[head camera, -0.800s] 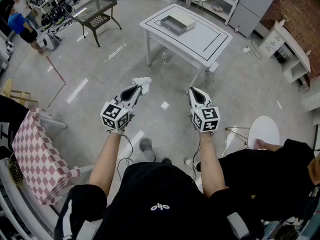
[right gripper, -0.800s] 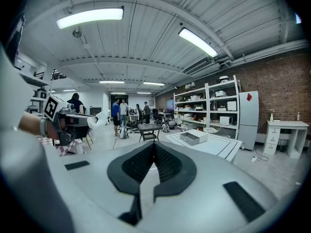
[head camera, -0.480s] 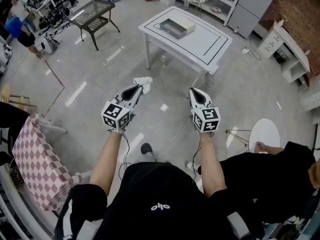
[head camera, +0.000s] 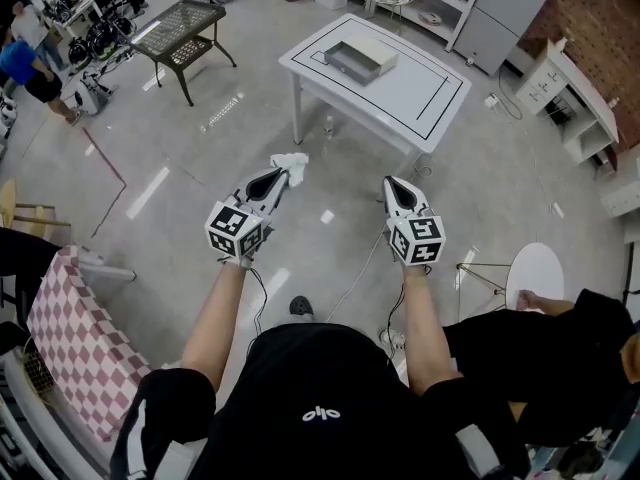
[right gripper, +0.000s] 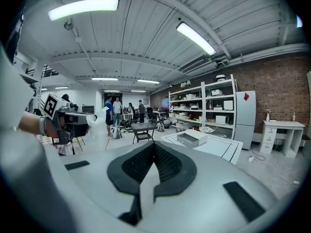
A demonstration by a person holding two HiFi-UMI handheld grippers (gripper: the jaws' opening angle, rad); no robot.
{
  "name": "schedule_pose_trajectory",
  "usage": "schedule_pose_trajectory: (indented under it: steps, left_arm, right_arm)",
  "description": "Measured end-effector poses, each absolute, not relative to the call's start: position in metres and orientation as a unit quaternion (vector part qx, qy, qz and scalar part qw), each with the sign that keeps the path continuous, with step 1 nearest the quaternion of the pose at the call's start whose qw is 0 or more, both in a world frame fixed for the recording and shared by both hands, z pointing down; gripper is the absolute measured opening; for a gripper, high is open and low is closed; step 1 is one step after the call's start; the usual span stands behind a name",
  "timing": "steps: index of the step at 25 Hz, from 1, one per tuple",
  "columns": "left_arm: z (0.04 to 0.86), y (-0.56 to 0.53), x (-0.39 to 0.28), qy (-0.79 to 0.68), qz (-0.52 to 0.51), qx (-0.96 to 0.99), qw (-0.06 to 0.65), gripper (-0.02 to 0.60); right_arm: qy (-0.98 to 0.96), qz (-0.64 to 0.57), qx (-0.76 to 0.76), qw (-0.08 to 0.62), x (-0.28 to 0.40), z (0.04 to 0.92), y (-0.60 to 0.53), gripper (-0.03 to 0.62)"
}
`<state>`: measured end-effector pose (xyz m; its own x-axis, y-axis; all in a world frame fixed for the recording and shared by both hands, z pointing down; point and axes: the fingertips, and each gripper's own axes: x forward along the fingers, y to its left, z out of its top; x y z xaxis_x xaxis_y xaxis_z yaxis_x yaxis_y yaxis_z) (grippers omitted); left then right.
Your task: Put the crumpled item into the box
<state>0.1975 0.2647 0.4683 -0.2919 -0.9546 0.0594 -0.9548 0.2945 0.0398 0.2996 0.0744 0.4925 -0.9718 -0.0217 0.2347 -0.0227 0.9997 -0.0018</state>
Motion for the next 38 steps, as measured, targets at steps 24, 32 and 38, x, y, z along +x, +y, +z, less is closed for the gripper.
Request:
schedule_pose_trajectory:
  steps: [24,32,38]
  left_arm:
    - [0.496,0.157,-0.032,-0.744,0.014,0.665,0.063,0.015]
    - [0.494,0.083,-0.131,-0.726,0.021,0.684,0.068,0.015]
    - [0.496,0.042,-0.172,-0.715,0.025,0.695,0.072,0.015]
  right_arm:
    - [-0.987,0.028,0.089,0.129,0.096,0.516,-0.013,0.009]
    - [-0.983,0.047,0.129,0.12,0.009,0.515,-0.08,0.009]
    - [-0.98,0.051,0.147,0.123,-0.023,0.514,-0.115,0.009]
